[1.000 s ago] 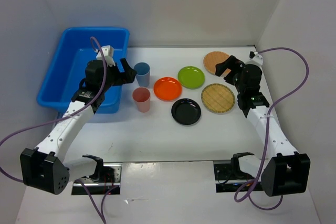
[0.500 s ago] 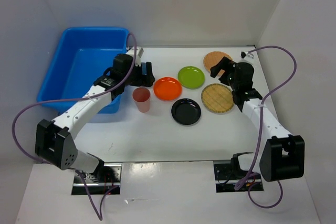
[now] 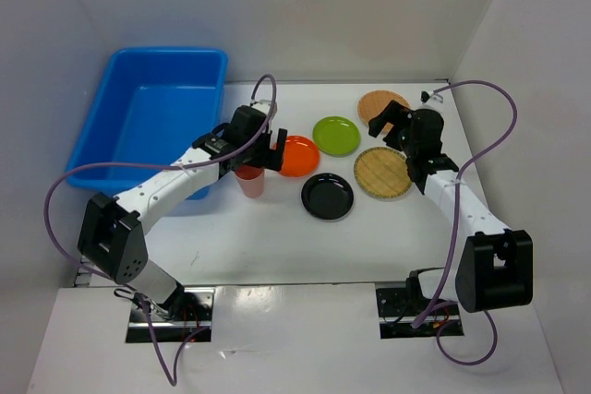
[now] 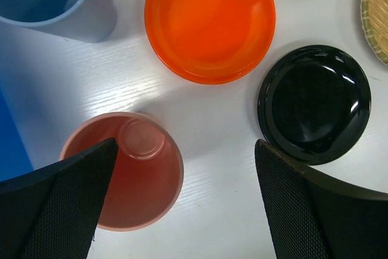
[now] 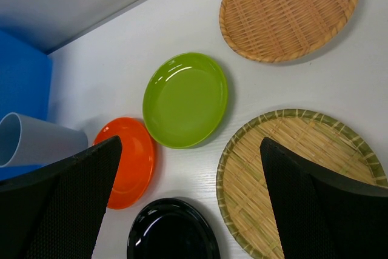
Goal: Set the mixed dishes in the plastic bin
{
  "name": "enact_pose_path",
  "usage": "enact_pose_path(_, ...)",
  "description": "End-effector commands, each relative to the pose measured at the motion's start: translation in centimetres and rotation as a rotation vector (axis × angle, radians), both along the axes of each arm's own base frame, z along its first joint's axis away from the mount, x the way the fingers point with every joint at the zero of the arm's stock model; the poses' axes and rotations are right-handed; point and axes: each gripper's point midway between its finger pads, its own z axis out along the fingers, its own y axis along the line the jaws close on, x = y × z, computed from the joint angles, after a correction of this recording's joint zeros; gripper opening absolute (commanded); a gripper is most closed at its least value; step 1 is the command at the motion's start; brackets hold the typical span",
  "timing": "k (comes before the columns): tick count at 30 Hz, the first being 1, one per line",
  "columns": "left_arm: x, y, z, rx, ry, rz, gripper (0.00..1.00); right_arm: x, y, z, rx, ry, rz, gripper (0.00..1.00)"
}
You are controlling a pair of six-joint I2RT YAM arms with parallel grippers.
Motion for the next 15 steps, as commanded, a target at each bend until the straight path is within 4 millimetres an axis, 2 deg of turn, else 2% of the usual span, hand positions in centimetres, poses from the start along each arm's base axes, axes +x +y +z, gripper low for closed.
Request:
enact_pose_path(1,0.0,-0.4,0.6,0.005,-0.017,-0.017,1.00,1.2,0.4,3.3,-0.004,-0.096,0.011,1.00)
enact_pose_path(4,-1.1,-0.9,0.1,0.004,0.006,-0.039,1.00,1.2,0.4,3.3,0.005,-0.095,0.008,1.00)
enact_pose_path(8,-2.0,-1.0,-1.0,0.010,0.041,-0.036,0.94,1.0,0.2,2.6,0.000,-0.077,-0.001,1.00)
enact_pose_path(12,-2.7,-1.2,-3.2,0.039,0.100,-0.053,0.90,1.1,0.2,2.8,0.001,-0.086,-0.001,1.00)
enact_pose_path(15,-2.9,-1.3,-4.6,0.071,0.141,-0.047,0.79,1.1,0.6,2.8,0.001,-0.086,0.008,1.00)
